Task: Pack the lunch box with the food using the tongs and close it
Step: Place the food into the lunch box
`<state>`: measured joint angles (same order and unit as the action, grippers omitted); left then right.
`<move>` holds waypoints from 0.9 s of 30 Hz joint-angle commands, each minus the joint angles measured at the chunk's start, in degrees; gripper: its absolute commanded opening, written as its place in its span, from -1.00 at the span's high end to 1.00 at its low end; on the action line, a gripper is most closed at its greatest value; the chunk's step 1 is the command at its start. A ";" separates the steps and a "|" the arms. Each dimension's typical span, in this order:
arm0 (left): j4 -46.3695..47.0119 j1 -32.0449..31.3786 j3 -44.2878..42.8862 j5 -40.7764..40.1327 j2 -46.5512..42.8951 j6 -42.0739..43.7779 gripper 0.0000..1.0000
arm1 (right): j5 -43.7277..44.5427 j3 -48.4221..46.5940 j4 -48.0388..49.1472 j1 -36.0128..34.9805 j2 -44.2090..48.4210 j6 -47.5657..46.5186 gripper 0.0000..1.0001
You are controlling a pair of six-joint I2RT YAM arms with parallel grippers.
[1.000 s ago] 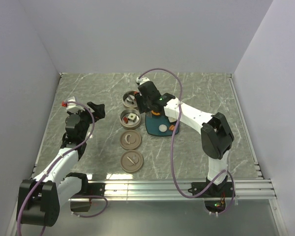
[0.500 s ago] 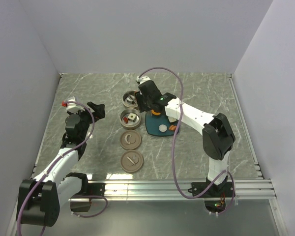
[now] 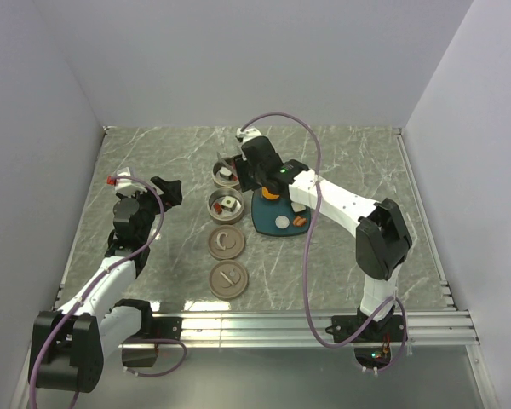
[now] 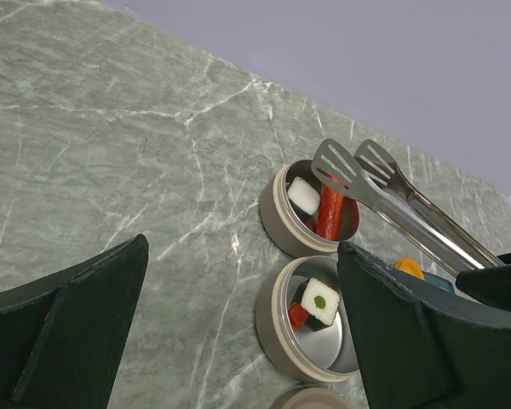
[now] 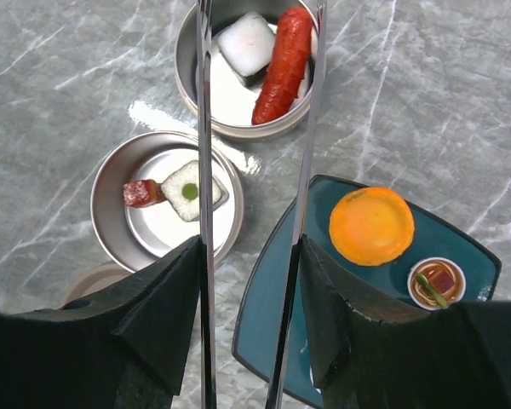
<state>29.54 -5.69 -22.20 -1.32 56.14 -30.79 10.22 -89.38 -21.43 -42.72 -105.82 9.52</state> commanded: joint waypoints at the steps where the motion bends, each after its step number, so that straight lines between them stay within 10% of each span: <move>1: 2.72 0.24 -1.80 0.80 0.02 0.20 -0.99 | -1.16 -2.02 2.53 -0.78 0.61 -0.11 -0.10; 27: 2.36 0.16 -1.53 0.80 -0.86 0.02 -0.99 | 0.94 -0.09 1.22 -1.40 -0.70 1.03 -0.10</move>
<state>29.52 -5.69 -22.20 -1.32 56.14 -30.79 10.50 -88.86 -21.63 -44.01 -106.32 9.87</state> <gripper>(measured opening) 0.995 0.551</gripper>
